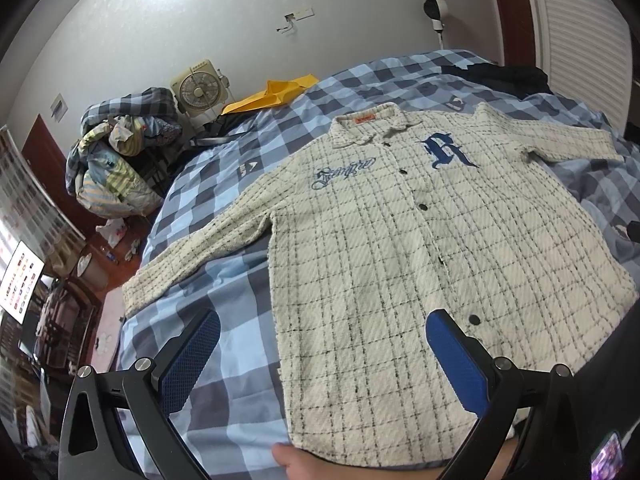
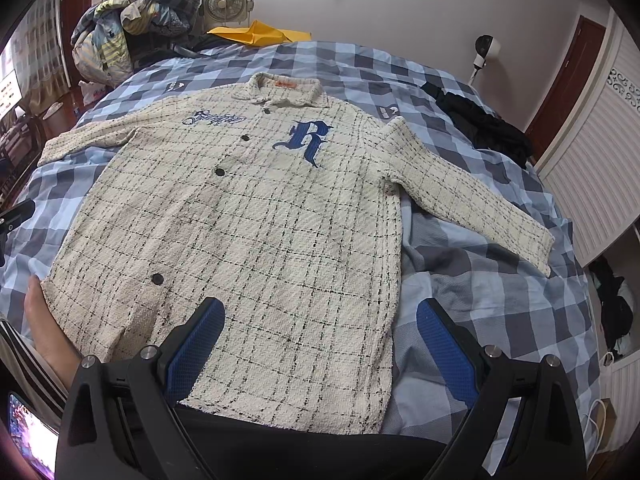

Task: Fold small clothes

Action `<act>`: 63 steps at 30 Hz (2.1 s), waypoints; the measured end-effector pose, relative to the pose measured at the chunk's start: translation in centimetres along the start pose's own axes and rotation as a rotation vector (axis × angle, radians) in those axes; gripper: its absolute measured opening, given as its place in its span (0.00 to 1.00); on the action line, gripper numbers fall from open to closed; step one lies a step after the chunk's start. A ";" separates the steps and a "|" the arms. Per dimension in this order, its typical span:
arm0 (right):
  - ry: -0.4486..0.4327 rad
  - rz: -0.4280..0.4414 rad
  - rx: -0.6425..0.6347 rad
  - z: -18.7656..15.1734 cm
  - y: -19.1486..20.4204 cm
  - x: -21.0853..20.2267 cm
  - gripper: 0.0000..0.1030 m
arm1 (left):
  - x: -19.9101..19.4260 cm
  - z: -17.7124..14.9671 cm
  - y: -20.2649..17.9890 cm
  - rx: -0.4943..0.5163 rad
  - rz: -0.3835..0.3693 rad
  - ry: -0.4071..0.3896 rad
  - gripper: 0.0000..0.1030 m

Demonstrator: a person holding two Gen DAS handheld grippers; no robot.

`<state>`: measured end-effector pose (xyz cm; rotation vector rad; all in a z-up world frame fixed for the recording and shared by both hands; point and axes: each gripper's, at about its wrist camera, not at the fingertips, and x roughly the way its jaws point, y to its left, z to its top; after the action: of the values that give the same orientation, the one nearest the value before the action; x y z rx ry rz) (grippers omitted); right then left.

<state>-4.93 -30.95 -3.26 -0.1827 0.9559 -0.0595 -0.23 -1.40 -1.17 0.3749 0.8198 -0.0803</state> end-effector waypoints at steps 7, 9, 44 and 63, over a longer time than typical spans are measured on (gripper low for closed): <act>0.001 0.001 0.000 0.0 0.0 0.0 0.92 | 0.0 0.0 -0.1 0.000 0.001 0.000 1.00; 0.001 0.000 0.000 0.0 0.0 0.0 0.92 | 0.0 0.0 0.0 -0.001 0.000 0.000 1.00; 0.004 -0.030 0.003 0.1 -0.3 0.0 0.92 | 0.1 0.0 0.0 -0.007 -0.003 0.003 1.00; -0.017 -0.186 0.048 0.3 -0.5 -2.7 0.92 | -0.2 -0.2 1.1 -0.060 -0.035 -0.006 1.00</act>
<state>-6.21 -31.01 -0.84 -0.2269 0.9180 -0.2514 -0.32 -0.27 -0.82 0.3036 0.8209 -0.0896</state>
